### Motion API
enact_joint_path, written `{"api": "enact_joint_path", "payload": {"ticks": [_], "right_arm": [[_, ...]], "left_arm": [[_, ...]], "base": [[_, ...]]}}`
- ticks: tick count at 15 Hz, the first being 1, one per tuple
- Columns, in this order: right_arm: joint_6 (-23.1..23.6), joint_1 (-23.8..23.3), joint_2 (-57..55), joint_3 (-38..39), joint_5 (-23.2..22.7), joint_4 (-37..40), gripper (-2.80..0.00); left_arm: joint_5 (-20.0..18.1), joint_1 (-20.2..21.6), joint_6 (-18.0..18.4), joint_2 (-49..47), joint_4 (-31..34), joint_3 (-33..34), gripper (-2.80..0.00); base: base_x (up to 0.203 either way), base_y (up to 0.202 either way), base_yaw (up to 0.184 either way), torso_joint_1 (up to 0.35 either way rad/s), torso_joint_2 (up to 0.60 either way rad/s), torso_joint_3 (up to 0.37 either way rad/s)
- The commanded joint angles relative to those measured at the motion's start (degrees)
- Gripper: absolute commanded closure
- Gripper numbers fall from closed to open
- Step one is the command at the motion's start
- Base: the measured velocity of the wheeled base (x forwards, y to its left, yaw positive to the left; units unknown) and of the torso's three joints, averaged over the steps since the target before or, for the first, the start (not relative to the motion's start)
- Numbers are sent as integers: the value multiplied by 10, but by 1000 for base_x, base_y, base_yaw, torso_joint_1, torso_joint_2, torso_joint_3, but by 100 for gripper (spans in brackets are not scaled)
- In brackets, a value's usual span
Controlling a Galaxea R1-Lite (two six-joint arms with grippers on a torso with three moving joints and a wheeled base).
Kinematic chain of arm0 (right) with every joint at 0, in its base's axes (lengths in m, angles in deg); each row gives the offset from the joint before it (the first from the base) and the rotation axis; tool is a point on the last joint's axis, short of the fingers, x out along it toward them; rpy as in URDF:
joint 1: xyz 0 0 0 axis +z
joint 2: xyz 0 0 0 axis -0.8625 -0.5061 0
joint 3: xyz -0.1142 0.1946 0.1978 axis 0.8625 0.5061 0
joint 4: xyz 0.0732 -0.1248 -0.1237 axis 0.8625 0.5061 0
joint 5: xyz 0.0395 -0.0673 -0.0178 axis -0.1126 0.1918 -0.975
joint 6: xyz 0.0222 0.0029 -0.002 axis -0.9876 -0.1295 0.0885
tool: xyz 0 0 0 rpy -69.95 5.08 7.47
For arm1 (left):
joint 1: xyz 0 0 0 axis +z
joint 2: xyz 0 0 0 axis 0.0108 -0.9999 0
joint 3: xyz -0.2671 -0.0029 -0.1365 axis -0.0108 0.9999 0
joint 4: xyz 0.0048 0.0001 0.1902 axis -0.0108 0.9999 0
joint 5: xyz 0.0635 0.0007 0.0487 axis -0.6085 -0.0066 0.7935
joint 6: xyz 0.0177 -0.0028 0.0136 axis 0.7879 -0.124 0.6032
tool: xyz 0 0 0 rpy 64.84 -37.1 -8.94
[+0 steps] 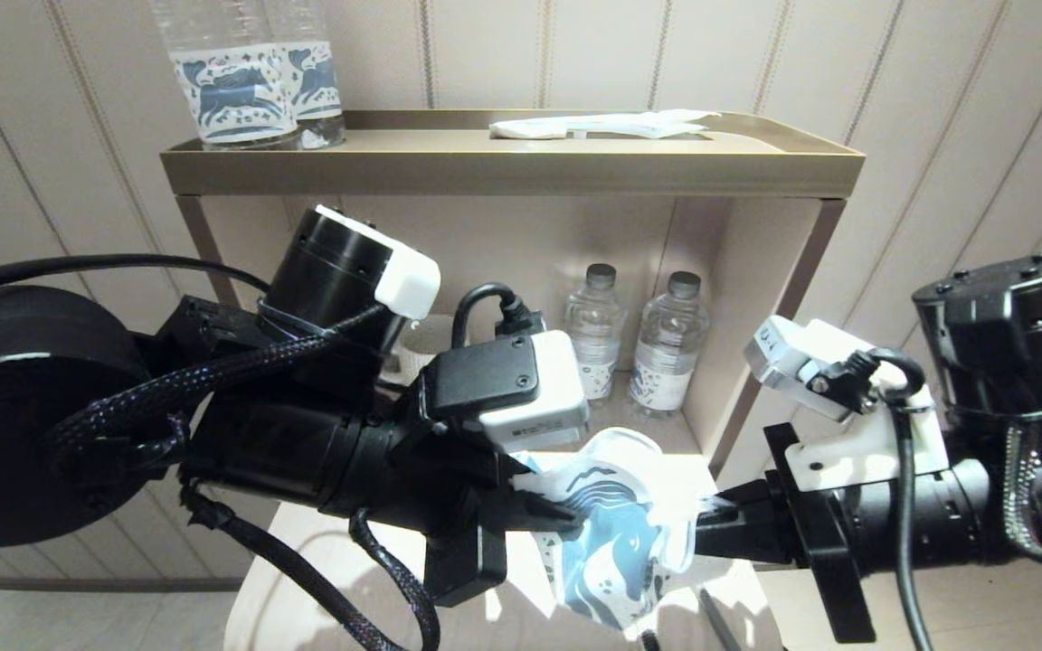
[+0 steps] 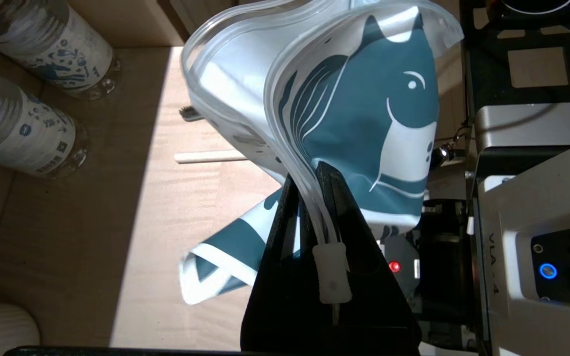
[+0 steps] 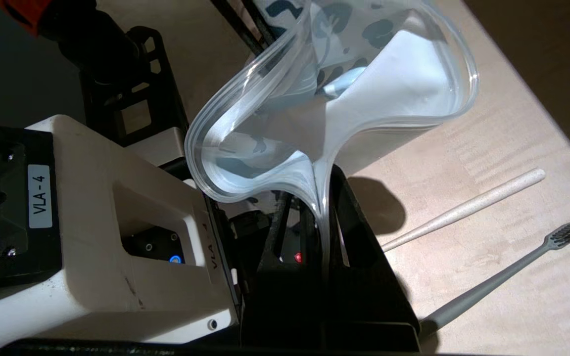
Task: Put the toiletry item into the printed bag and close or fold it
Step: Hand it to the other hand
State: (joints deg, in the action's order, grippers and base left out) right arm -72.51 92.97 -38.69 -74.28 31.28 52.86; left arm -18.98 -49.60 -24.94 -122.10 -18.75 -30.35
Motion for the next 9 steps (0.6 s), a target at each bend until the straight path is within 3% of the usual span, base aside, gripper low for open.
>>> {"api": "enact_joint_path", "payload": {"ticks": [1,4,5,9], "right_arm": [[-3,2,3,0,-1,-1,0],[-3,3,4,3,3,0,0],[-3,5,7,5,13,-1,-280],[-3,8,27,4,21,0,-280]], "left_arm": [[-3,-6,0,-11,-1,-1,0],[-3,-11,0,-16,-1,-5,0],[-3,-11,0,-13,-1,-4,0],[-1,-11,3,-1,0,19,0]], "base": [[0,0,0,0,0,0],[0,0,0,0,0,0],[0,0,0,0,0,0],[0,0,0,0,0,0]]}}
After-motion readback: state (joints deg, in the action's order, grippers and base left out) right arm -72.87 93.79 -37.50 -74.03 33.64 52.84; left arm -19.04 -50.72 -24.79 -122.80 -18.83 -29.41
